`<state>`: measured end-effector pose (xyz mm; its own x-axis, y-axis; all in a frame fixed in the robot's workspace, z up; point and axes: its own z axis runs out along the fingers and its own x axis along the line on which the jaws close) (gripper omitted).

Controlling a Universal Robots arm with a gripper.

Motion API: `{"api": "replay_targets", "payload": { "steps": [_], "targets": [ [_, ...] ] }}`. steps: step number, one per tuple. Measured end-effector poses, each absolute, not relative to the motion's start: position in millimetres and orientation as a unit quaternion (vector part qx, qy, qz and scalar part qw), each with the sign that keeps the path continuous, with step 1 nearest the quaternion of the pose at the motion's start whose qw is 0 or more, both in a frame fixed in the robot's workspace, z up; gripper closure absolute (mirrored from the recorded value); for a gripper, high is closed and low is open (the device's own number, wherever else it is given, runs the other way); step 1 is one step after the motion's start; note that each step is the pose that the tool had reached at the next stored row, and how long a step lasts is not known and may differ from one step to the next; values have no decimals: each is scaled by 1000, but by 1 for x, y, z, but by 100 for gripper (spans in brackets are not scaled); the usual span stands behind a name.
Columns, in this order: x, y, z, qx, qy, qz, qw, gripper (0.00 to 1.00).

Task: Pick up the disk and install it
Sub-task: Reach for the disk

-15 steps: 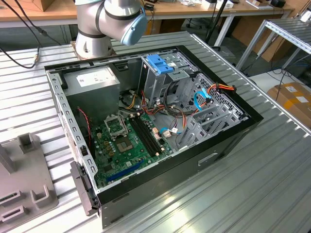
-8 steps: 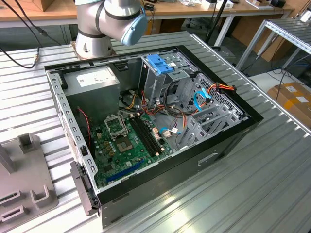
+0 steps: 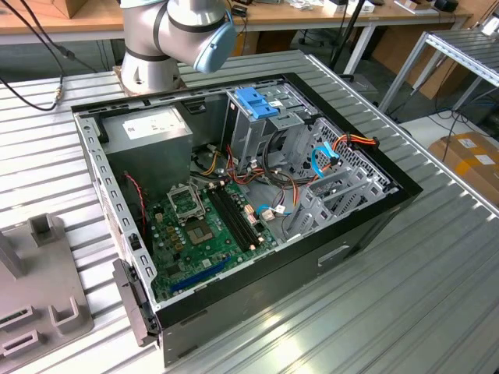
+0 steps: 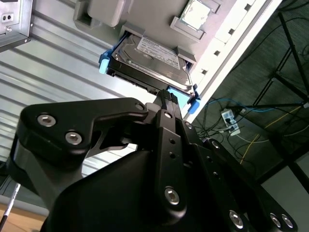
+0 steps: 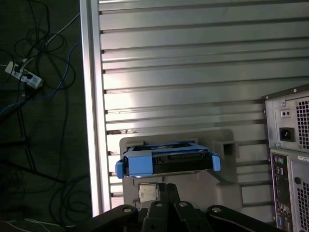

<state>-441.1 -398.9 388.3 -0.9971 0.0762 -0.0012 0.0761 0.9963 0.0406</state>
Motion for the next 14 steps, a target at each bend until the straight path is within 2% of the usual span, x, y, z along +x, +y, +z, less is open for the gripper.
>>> {"api": "replay_targets", "payload": {
  "steps": [6, 14],
  "targets": [
    [-442, -399, 385, 38, 999, 19, -6, 89],
    [-444, -387, 381, 38, 999, 19, -8, 89]
  ]
}}
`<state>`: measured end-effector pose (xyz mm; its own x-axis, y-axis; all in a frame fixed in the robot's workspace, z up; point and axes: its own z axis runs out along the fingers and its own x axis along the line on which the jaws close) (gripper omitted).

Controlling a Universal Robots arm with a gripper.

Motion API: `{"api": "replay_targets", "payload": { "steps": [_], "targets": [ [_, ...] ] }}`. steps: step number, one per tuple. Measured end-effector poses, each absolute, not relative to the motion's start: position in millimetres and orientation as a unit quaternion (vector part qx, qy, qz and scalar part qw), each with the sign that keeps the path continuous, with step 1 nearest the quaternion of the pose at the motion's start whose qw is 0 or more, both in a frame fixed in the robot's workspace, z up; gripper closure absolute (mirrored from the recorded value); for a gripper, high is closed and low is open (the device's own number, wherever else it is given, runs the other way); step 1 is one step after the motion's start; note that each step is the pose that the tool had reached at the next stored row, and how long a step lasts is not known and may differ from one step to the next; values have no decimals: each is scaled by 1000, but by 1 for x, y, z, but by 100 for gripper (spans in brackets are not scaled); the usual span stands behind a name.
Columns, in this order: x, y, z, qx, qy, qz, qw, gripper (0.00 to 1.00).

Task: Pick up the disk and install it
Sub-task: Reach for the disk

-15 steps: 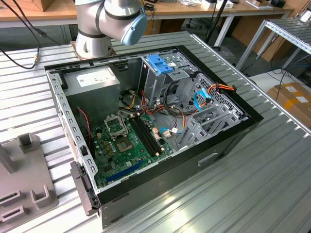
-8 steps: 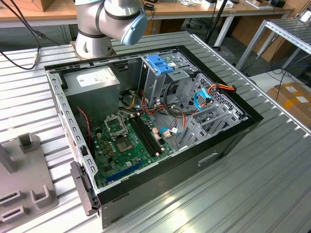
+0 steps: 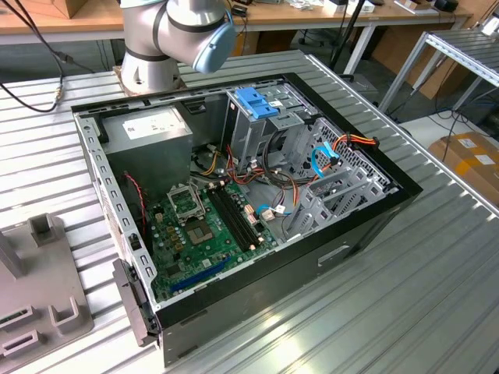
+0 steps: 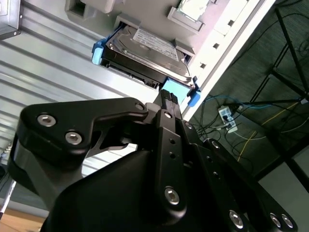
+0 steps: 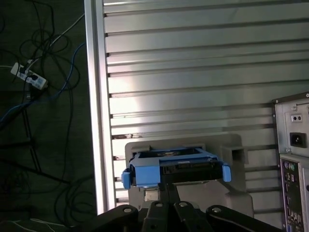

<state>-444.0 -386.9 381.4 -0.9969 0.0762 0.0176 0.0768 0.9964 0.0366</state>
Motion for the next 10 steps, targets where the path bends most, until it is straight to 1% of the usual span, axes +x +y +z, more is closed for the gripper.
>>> {"api": "replay_targets", "payload": {
  "steps": [10],
  "targets": [
    [-444, -385, 381, -38, -999, -19, 8, 89]
  ]
}}
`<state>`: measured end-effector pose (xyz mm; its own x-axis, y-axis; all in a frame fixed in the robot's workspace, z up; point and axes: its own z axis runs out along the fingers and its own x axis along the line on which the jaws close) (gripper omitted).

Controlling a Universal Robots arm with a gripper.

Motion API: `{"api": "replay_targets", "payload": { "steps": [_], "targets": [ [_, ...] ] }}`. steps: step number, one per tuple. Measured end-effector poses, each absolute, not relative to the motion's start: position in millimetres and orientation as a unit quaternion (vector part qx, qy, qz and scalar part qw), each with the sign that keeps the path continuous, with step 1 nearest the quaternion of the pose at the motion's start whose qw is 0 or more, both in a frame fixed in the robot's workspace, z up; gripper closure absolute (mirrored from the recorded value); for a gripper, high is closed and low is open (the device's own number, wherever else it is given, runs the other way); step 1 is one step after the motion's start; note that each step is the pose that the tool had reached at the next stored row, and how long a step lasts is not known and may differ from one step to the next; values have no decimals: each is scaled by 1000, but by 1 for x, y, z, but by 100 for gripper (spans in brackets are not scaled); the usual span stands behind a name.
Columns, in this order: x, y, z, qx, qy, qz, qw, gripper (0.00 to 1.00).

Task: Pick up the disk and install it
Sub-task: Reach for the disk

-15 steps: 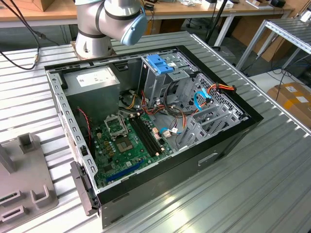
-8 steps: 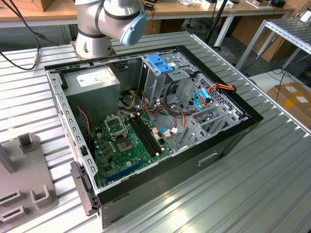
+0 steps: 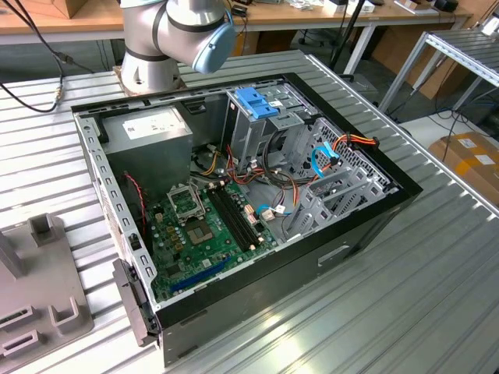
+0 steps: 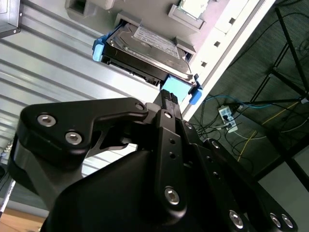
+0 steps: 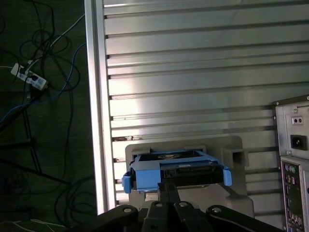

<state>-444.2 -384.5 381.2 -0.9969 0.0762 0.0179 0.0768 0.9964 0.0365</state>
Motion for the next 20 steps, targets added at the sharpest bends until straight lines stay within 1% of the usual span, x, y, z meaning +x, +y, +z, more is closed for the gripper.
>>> {"api": "replay_targets", "payload": {
  "steps": [5, 20],
  "targets": [
    [-444, -384, 381, -38, -999, -19, 8, 89],
    [-459, -384, 366, -38, -999, -18, 9, 89]
  ]
}}
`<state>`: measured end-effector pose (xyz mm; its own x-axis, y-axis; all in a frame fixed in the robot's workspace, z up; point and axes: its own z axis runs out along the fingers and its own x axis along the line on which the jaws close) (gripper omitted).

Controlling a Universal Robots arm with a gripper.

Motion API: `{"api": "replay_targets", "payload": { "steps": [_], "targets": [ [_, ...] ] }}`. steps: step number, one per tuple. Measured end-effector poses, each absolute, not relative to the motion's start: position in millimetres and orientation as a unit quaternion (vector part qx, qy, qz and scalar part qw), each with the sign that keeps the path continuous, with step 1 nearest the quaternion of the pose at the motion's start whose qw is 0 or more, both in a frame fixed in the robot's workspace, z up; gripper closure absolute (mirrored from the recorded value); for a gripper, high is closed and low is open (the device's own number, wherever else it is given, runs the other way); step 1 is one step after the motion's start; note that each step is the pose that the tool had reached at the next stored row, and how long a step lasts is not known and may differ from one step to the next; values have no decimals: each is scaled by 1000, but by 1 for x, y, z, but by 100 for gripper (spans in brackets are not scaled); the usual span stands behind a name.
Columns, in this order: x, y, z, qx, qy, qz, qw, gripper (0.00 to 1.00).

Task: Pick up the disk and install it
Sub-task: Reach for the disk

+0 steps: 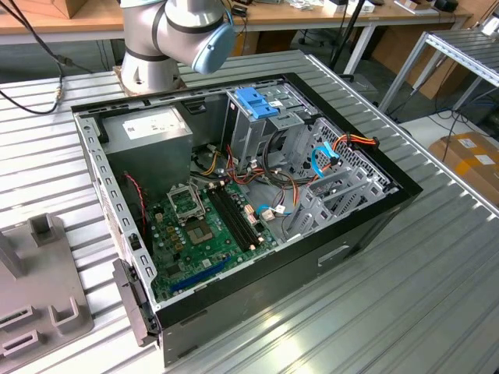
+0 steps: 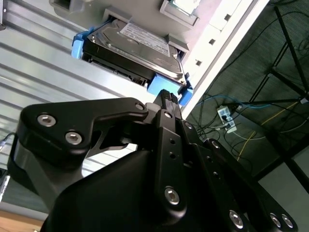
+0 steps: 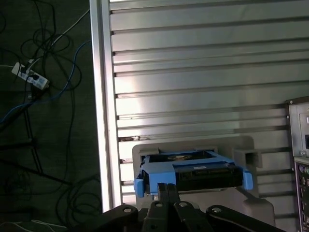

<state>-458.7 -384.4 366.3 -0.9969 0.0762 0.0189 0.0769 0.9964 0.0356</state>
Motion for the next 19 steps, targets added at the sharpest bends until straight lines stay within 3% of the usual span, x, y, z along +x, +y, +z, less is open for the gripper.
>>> {"api": "replay_targets", "payload": {
  "steps": [14, 19],
  "targets": [
    [-459, -386, 363, -38, -999, -17, 9, 89],
    [-459, -386, 363, -38, -999, -6, 8, 89]
  ]
}}
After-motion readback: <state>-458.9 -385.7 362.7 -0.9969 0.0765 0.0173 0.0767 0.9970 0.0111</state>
